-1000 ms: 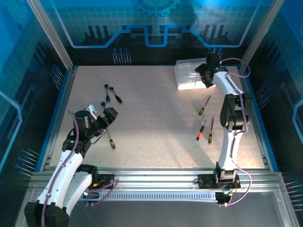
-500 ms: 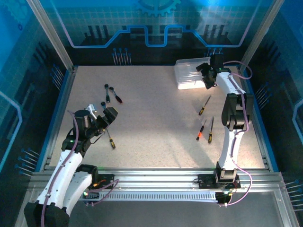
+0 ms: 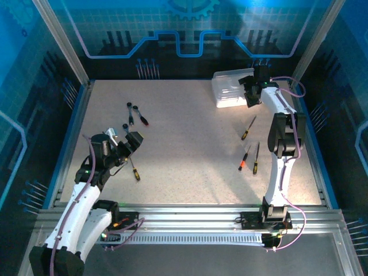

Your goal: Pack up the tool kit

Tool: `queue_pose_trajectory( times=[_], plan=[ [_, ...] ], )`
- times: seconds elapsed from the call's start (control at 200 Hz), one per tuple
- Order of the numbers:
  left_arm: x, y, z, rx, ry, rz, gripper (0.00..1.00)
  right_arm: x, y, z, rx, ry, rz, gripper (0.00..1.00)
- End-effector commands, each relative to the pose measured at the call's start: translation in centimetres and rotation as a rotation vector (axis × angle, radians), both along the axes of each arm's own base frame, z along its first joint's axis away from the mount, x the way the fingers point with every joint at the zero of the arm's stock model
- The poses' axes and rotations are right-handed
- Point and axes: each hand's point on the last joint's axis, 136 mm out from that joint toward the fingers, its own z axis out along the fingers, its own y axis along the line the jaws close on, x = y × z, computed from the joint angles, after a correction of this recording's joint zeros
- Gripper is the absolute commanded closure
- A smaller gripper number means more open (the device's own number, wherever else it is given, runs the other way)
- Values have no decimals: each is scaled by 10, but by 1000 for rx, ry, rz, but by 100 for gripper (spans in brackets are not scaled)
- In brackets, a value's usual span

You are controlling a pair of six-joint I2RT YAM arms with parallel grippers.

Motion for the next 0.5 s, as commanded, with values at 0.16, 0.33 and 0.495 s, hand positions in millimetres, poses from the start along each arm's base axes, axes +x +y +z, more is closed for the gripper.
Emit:
queue_pose_trajectory(
  times=[0.16, 0.33, 0.495],
  plan=[
    [1, 3, 2, 31, -10, -2, 1, 2, -6, -29, 23, 76, -24, 7],
    [2, 2, 0, 24, -1, -1, 1, 13, 0, -31, 94, 44, 0, 6],
    [3, 3, -1, 30, 0, -2, 1, 22, 2, -3, 119, -72, 14, 5]
  ],
)
